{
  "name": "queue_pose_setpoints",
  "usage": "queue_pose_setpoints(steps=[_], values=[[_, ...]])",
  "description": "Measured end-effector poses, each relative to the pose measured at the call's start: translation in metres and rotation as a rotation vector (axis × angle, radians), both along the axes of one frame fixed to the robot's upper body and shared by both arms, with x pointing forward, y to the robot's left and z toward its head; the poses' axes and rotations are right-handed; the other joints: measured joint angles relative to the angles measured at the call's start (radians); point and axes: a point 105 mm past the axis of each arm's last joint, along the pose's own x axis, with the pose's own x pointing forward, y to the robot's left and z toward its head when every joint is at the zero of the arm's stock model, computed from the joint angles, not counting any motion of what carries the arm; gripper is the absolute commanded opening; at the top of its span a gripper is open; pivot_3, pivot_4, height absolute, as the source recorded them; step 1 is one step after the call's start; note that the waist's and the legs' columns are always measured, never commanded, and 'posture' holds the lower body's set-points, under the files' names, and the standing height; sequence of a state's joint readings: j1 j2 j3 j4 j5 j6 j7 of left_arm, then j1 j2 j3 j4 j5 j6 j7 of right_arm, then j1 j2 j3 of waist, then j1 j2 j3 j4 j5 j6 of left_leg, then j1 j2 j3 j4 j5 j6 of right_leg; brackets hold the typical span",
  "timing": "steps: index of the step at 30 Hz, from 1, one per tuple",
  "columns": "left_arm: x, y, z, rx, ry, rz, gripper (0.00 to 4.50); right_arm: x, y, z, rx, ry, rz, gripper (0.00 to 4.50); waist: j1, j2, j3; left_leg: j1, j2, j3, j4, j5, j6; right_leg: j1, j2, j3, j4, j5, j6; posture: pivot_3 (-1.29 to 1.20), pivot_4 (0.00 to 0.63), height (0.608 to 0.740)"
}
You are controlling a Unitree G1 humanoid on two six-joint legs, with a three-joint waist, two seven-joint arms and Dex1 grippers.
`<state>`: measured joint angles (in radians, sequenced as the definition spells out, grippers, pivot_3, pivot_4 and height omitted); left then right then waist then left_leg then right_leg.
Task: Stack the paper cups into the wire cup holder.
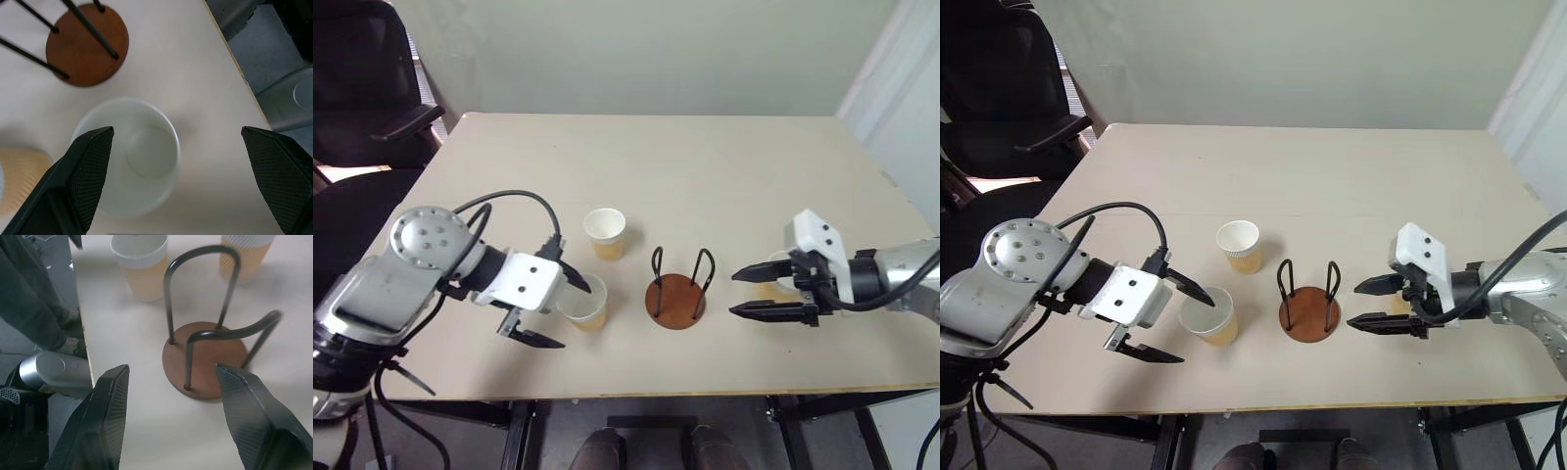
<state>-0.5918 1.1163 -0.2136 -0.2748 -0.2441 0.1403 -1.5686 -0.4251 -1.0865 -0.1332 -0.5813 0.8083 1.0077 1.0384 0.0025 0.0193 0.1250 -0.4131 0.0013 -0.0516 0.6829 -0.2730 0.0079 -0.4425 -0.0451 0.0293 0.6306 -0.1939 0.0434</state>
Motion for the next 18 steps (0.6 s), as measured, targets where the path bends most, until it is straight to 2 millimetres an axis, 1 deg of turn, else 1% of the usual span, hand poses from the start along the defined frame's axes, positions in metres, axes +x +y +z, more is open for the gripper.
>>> queue_pose_setpoints(steps=[1, 6, 8, 9, 12, 18], values=[[0.001, 0.000, -0.001, 0.015, -0.010, -0.009, 4.50, -0.002, -0.002, 0.005, 0.007, -0.005, -0.004, 2.85, 0.000, 0.000, 0.000, 0.000, 0.000, 0.000, 0.000, 0.000, 0.000, 0.000, 0.000, 0.000, 0.000, 0.000, 0.000, 0.00, 0.150, 0.740], [0.005, 0.001, -0.004, 0.057, -0.035, -0.031, 4.50, -0.005, -0.005, 0.014, 0.012, -0.018, -0.018, 2.85, 0.000, 0.000, 0.000, 0.000, 0.000, 0.000, 0.000, 0.000, 0.000, 0.000, 0.000, 0.000, 0.000, 0.000, 0.000, 0.00, 0.150, 0.740], [0.006, 0.001, -0.006, 0.072, -0.040, -0.046, 4.14, -0.005, -0.006, 0.018, 0.010, -0.035, -0.033, 2.90, 0.000, 0.000, 0.000, 0.000, 0.000, 0.000, 0.000, 0.000, 0.000, 0.000, 0.000, 0.000, 0.000, 0.000, 0.000, 0.00, 0.150, 0.740], [0.006, 0.000, -0.007, 0.079, -0.045, -0.054, 3.92, -0.004, -0.007, 0.020, 0.008, -0.039, -0.038, 2.90, 0.000, 0.000, 0.000, 0.000, 0.000, 0.000, 0.000, 0.000, 0.000, 0.000, 0.000, 0.000, 0.000, 0.000, 0.000, 0.00, 0.150, 0.740], [0.007, -0.001, -0.007, 0.094, -0.056, -0.071, 2.95, -0.005, -0.007, 0.022, 0.012, -0.045, -0.045, 2.90, 0.000, 0.000, 0.000, 0.000, 0.000, 0.000, 0.000, 0.000, 0.001, 0.000, 0.000, 0.000, 0.000, 0.000, 0.000, 0.00, 0.150, 0.740], [0.006, -0.001, -0.013, 0.108, -0.040, -0.086, 0.75, -0.006, -0.005, 0.022, 0.022, -0.041, -0.039, 2.90, 0.000, 0.000, 0.000, 0.000, 0.000, 0.000, 0.000, 0.000, 0.001, 0.000, 0.000, 0.000, 0.000, 0.000, 0.001, 0.00, 0.150, 0.740]])
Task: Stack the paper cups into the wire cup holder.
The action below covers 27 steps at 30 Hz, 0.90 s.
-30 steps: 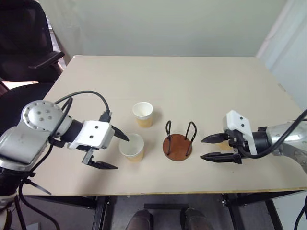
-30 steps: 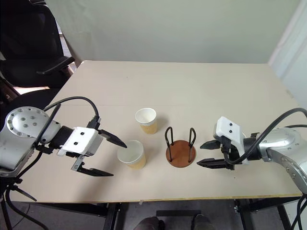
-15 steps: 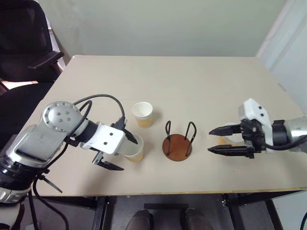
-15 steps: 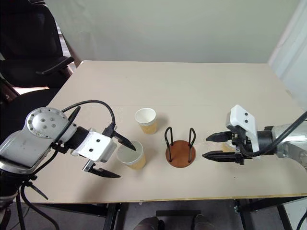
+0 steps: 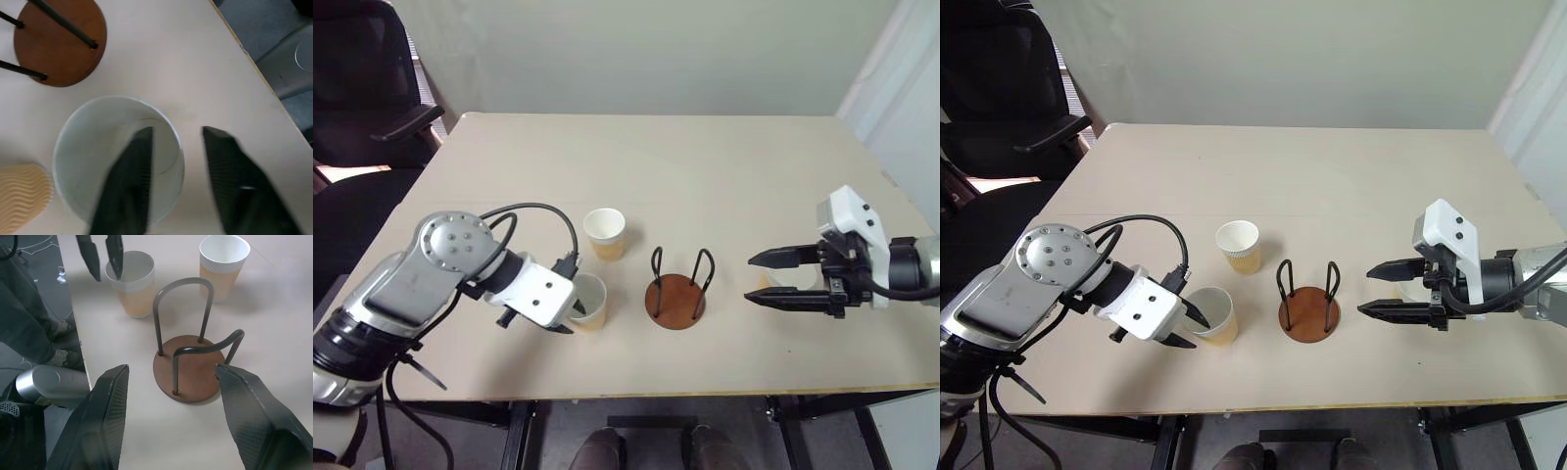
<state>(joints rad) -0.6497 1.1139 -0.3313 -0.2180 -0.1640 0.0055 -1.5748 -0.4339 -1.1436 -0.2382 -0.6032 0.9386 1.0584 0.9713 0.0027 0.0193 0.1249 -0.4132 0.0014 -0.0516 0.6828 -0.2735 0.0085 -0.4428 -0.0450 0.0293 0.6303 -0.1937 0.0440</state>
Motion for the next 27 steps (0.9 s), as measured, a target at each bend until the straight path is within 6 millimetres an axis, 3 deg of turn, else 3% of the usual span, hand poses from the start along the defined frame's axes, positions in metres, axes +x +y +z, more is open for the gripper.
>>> queue_pose_setpoints(steps=[2, 3, 17, 23, 27], values=[[0.000, 0.000, 0.000, 0.002, -0.001, 0.000, 0.07, 0.000, 0.000, 0.000, 0.000, -0.005, -0.001, 2.90, 0.000, 0.000, 0.000, 0.000, 0.000, 0.000, 0.000, 0.000, 0.000, 0.000, 0.000, 0.000, 0.000, 0.000, 0.000, 0.00, 0.150, 0.740], [0.000, 0.001, 0.000, 0.004, -0.001, 0.000, 0.02, 0.000, 0.000, 0.001, 0.000, -0.007, -0.001, 2.90, 0.000, 0.000, 0.000, 0.000, 0.000, 0.000, 0.000, 0.000, 0.000, 0.000, 0.000, 0.000, 0.000, 0.000, 0.000, 0.00, 0.150, 0.740], [0.003, 0.008, 0.005, 0.007, 0.023, 0.047, 0.02, 0.002, 0.002, 0.007, 0.005, -0.049, 0.009, 2.90, 0.000, 0.000, 0.000, 0.000, 0.000, 0.000, 0.000, -0.002, 0.004, 0.000, 0.000, 0.000, 0.001, 0.000, 0.000, 0.00, 0.150, 0.740], [0.017, -0.002, 0.036, -0.089, 0.004, 0.081, 0.02, 0.001, 0.003, 0.009, 0.006, -0.055, 0.014, 2.90, 0.001, 0.000, 0.000, -0.001, 0.000, 0.000, 0.001, -0.001, 0.001, 0.000, 0.000, 0.000, 0.000, 0.000, 0.000, 0.00, 0.150, 0.740], [0.028, -0.012, 0.070, -0.195, -0.012, 0.106, 0.02, -0.001, 0.003, 0.010, -0.001, -0.046, 0.025, 2.90, 0.001, 0.000, 0.000, -0.001, 0.000, 0.000, 0.000, 0.001, -0.001, 0.000, 0.000, 0.000, -0.001, 0.000, 0.000, 0.00, 0.150, 0.740]])
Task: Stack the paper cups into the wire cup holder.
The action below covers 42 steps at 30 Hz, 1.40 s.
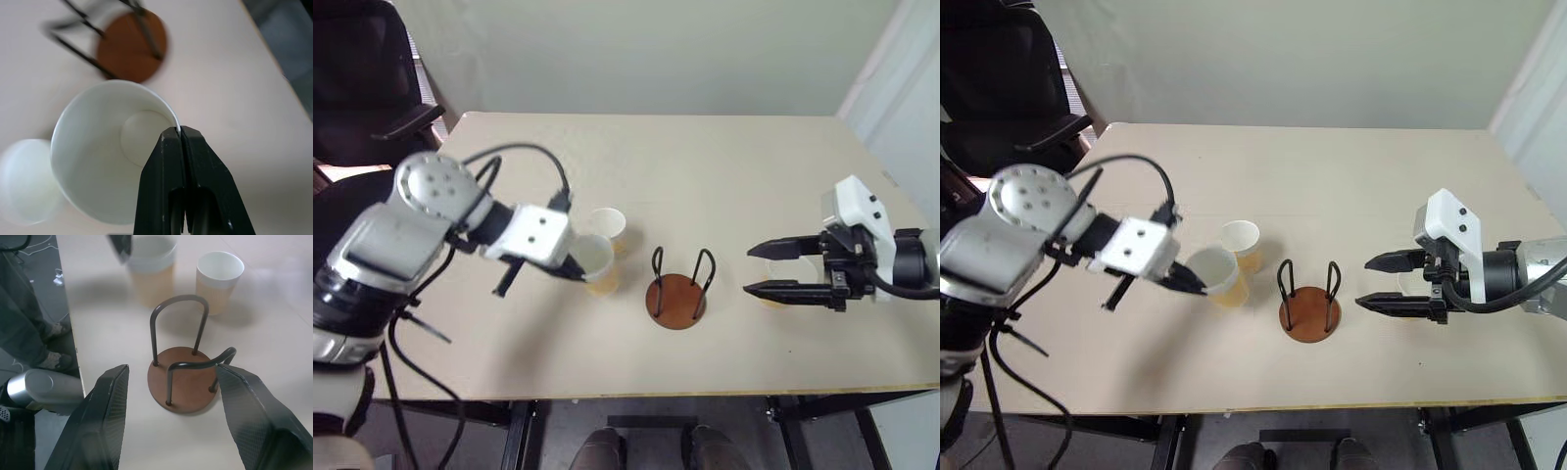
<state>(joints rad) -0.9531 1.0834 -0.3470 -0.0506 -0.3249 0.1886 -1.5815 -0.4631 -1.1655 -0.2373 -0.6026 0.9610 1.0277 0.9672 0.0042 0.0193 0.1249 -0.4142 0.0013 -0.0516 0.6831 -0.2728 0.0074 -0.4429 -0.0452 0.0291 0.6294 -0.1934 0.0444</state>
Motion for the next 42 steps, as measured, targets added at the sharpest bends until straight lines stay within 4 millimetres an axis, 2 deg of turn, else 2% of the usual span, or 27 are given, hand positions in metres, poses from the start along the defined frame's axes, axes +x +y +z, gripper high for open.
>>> queue_pose_setpoints(steps=[6, 10, 15, 19, 26, 35, 38, 42], values=[[0.007, -0.015, 0.040, -0.127, -0.008, -0.026, 0.02, -0.007, -0.006, 0.001, -0.042, 0.022, 0.004, 2.90, 0.002, 0.000, 0.000, -0.002, 0.000, 0.000, 0.000, 0.000, -0.001, -0.001, 0.000, 0.000, -0.002, 0.000, 0.002, 0.00, 0.150, 0.740], [0.001, -0.043, 0.073, -0.207, 0.007, -0.148, 0.02, -0.008, -0.008, 0.002, -0.055, 0.012, 0.001, 2.90, 0.007, 0.000, 0.000, -0.004, -0.001, 0.000, 0.001, 0.000, 0.000, -0.001, -0.001, 0.000, -0.003, -0.001, 0.005, 0.00, 0.150, 0.740], [0.002, -0.069, 0.088, -0.231, 0.039, -0.240, 0.02, -0.009, -0.009, 0.001, -0.056, -0.001, -0.016, 2.90, 0.011, 0.000, 0.000, -0.005, -0.001, 0.001, 0.001, -0.001, 0.001, -0.001, -0.003, 0.000, -0.003, -0.001, 0.007, 0.00, 0.150, 0.740], [0.002, -0.087, 0.079, -0.198, 0.097, -0.304, 0.02, -0.011, -0.011, 0.002, -0.056, -0.019, -0.038, 2.90, 0.013, 0.000, 0.000, -0.005, -0.002, 0.002, 0.001, -0.001, 0.002, -0.001, -0.005, 0.000, -0.003, -0.002, 0.010, 0.00, 0.150, 0.740], [0.008, -0.099, 0.033, -0.083, 0.217, -0.339, 0.02, -0.016, -0.018, 0.003, -0.050, -0.027, -0.093, 2.90, 0.017, 0.000, 0.001, -0.006, -0.004, 0.004, 0.003, -0.001, 0.003, 0.000, -0.006, -0.001, -0.003, -0.002, 0.014, 0.00, 0.150, 0.740], [0.015, -0.119, 0.013, -0.021, 0.156, -0.426, 0.02, -0.019, -0.021, 0.000, -0.070, -0.030, -0.119, 2.90, 0.022, 0.000, 0.001, -0.006, -0.005, 0.005, 0.011, -0.004, 0.007, 0.002, -0.007, 0.000, -0.003, -0.001, 0.018, 0.00, 0.150, 0.740], [0.018, -0.124, 0.009, 0.004, 0.128, -0.433, 0.65, -0.019, -0.023, -0.003, -0.082, -0.024, -0.132, 2.90, 0.023, 0.000, 0.001, -0.006, -0.005, 0.005, 0.014, -0.005, 0.009, 0.004, -0.007, 0.000, -0.003, -0.001, 0.019, 0.00, 0.150, 0.740], [0.019, -0.129, 0.013, -0.011, 0.104, -0.441, 2.05, -0.016, -0.026, -0.004, -0.095, -0.042, -0.145, 2.90, 0.023, 0.000, 0.001, -0.006, -0.006, 0.005, 0.016, -0.005, 0.010, 0.005, -0.007, 0.001, -0.003, -0.001, 0.021, 0.00, 0.150, 0.740]])
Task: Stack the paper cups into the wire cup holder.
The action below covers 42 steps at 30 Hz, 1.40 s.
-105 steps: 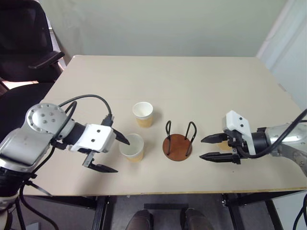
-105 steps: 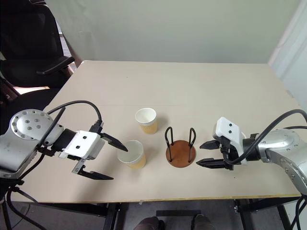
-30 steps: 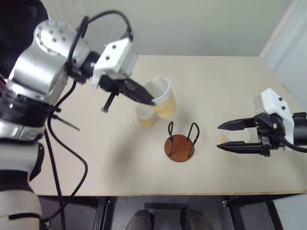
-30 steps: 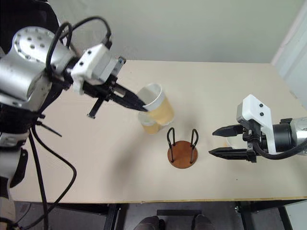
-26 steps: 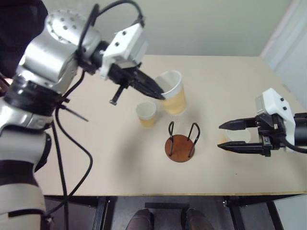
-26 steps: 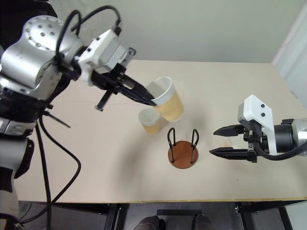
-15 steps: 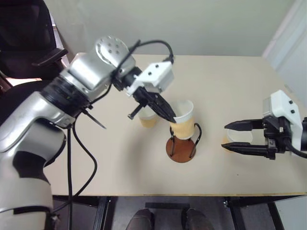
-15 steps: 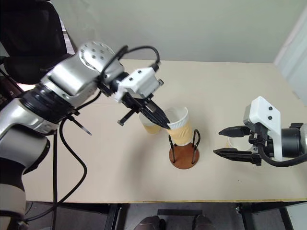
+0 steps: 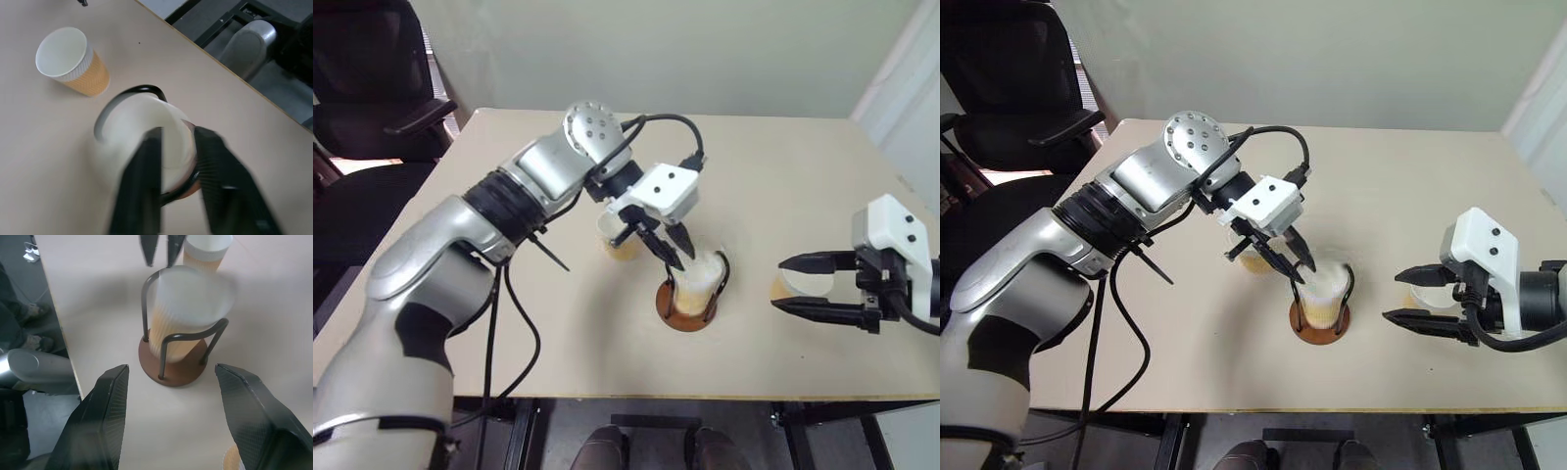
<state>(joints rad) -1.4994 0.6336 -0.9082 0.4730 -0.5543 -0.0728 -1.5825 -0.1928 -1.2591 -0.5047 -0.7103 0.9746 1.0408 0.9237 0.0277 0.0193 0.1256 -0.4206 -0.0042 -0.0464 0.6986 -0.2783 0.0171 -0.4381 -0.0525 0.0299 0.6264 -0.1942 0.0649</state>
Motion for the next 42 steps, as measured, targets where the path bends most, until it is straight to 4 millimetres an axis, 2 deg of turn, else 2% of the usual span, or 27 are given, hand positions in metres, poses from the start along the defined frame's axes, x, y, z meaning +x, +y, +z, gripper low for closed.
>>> queue_pose_setpoints(steps=[4, 11, 16, 22, 25, 29, 31, 32, 38, 40, 42], values=[[-0.001, -0.004, 0.018, -0.085, -0.014, 0.002, 3.46, 0.005, -0.004, -0.004, -0.023, -0.012, -0.023, 2.90, 0.000, 0.000, 0.000, 0.000, 0.000, 0.000, 0.000, 0.000, 0.000, 0.000, 0.000, 0.000, 0.000, 0.000, 0.000, 0.00, 0.150, 0.740], [0.003, 0.013, 0.041, -0.263, 0.037, 0.088, 3.46, 0.023, -0.024, -0.031, -0.199, 0.002, -0.099, 2.90, -0.001, 0.001, 0.000, 0.001, 0.000, 0.000, 0.000, 0.000, 0.000, 0.001, 0.000, 0.000, 0.000, 0.000, 0.001, 0.00, 0.150, 0.740], [0.008, 0.035, 0.043, -0.342, 0.070, 0.200, 3.46, 0.042, -0.043, -0.048, -0.292, 0.007, -0.131, 2.90, -0.002, 0.001, -0.001, 0.001, 0.000, 0.001, 0.001, 0.000, 0.000, 0.001, 0.000, 0.000, 0.000, 0.001, 0.002, 0.00, 0.150, 0.740], [0.011, 0.050, 0.032, -0.399, 0.110, 0.324, 3.46, 0.058, -0.057, -0.062, -0.387, 0.015, -0.118, 2.90, 0.000, 0.001, -0.001, 0.001, 0.000, 0.000, 0.001, 0.000, 0.001, 0.001, 0.000, 0.000, 0.000, 0.001, 0.002, 0.00, 0.150, 0.740], [0.010, 0.052, 0.026, -0.403, 0.117, 0.357, 3.50, 0.062, -0.059, -0.071, -0.419, 0.029, -0.093, 2.31, -0.001, 0.001, -0.001, 0.002, 0.000, 0.000, 0.001, 0.001, 0.001, 0.001, 0.000, 0.000, 0.001, 0.001, 0.002, 0.00, 0.150, 0.740], [0.008, 0.058, 0.022, -0.402, 0.107, 0.397, 3.50, 0.064, -0.057, -0.083, -0.438, 0.055, -0.058, 0.91, -0.003, 0.001, -0.001, 0.002, 0.000, 0.000, 0.001, 0.001, 0.001, 0.001, 0.000, 0.000, 0.001, 0.001, 0.002, 0.00, 0.150, 0.740], [0.008, 0.060, 0.021, -0.409, 0.109, 0.412, 3.50, 0.064, -0.055, -0.081, -0.438, 0.051, -0.047, 0.17, -0.003, 0.001, -0.001, 0.002, 0.000, 0.000, 0.001, 0.001, 0.001, 0.001, 0.000, 0.000, 0.001, 0.001, 0.002, 0.00, 0.150, 0.740], [0.008, 0.060, 0.021, -0.408, 0.111, 0.414, 3.50, 0.064, -0.055, -0.081, -0.440, 0.052, -0.044, 0.05, -0.003, 0.001, -0.001, 0.002, 0.000, 0.000, 0.001, 0.001, 0.001, 0.002, 0.000, 0.000, 0.001, 0.001, 0.002, 0.00, 0.150, 0.740], [0.007, 0.066, 0.018, -0.397, 0.119, 0.437, 3.50, 0.057, -0.055, -0.077, -0.442, 0.076, -0.018, 0.05, -0.003, 0.001, 0.000, 0.002, 0.000, 0.000, 0.001, 0.001, 0.001, 0.002, 0.000, 0.000, 0.001, 0.001, 0.001, 0.00, 0.150, 0.740], [0.007, 0.073, 0.013, -0.370, 0.124, 0.454, 3.50, 0.053, -0.056, -0.059, -0.444, 0.060, -0.012, 0.05, -0.004, 0.002, -0.001, 0.002, 0.000, 0.000, 0.000, 0.001, 0.001, 0.002, 0.000, 0.000, 0.001, 0.001, 0.001, 0.00, 0.150, 0.740], [0.006, 0.082, 0.007, -0.338, 0.135, 0.468, 3.50, 0.053, -0.051, -0.029, -0.430, 0.006, 0.009, 0.05, -0.006, 0.003, -0.001, 0.002, 0.000, 0.000, 0.000, 0.001, 0.001, 0.001, 0.000, 0.000, 0.001, 0.000, 0.000, 0.00, 0.150, 0.740]])
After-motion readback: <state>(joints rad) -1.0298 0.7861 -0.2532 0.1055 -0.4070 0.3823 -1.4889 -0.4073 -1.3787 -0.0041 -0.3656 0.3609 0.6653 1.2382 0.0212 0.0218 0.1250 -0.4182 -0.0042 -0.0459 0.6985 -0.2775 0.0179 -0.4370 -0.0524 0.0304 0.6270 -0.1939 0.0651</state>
